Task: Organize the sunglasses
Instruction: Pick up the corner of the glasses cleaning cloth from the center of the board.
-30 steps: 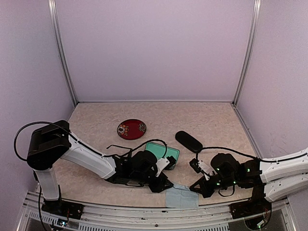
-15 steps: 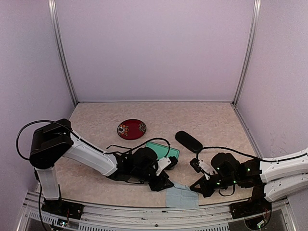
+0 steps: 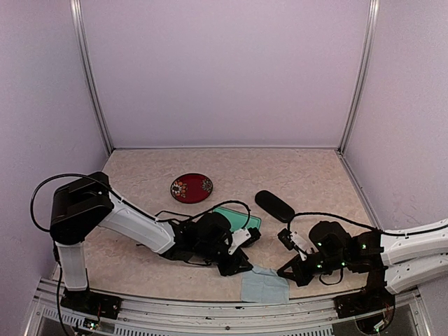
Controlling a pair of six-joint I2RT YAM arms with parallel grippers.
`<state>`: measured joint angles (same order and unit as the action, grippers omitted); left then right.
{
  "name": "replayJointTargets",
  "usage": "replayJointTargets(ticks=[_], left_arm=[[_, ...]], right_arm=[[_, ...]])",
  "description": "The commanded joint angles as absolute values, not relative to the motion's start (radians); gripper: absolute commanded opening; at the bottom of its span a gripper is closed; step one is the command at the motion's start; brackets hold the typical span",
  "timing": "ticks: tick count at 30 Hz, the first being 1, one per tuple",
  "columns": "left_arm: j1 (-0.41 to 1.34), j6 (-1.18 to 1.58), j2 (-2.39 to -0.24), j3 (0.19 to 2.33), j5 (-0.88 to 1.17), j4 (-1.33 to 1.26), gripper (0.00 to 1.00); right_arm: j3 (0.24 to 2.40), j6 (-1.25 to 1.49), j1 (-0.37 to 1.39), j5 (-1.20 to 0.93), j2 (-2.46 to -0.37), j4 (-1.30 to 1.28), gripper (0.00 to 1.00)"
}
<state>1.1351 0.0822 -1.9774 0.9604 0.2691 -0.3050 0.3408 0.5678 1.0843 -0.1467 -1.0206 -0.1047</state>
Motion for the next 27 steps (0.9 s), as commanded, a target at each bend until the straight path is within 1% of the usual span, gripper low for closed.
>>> replayJointTargets(ticks=[1,6,19,27], left_arm=[[1.132,0.057,-1.996,0.981,0.317,-0.272,0.30],[1.132,0.059,-1.983,0.973,0.314,-0.264,0.23],[1.132,0.048,-1.970,0.986,0.314,-0.254,0.14],[1.136,0.043,-1.958,1.001,0.317,-0.232,0.03]], right_arm=[[0.328,0.573,1.073,-0.149,-1.010,-0.109,0.00],[0.328,0.575,1.070,-0.149,-1.012,-0.112,0.00],[0.327,0.584,1.057,-0.144,-1.020,-0.124,0.00],[0.330,0.587,1.053,-0.141,-1.022,-0.136,0.00]])
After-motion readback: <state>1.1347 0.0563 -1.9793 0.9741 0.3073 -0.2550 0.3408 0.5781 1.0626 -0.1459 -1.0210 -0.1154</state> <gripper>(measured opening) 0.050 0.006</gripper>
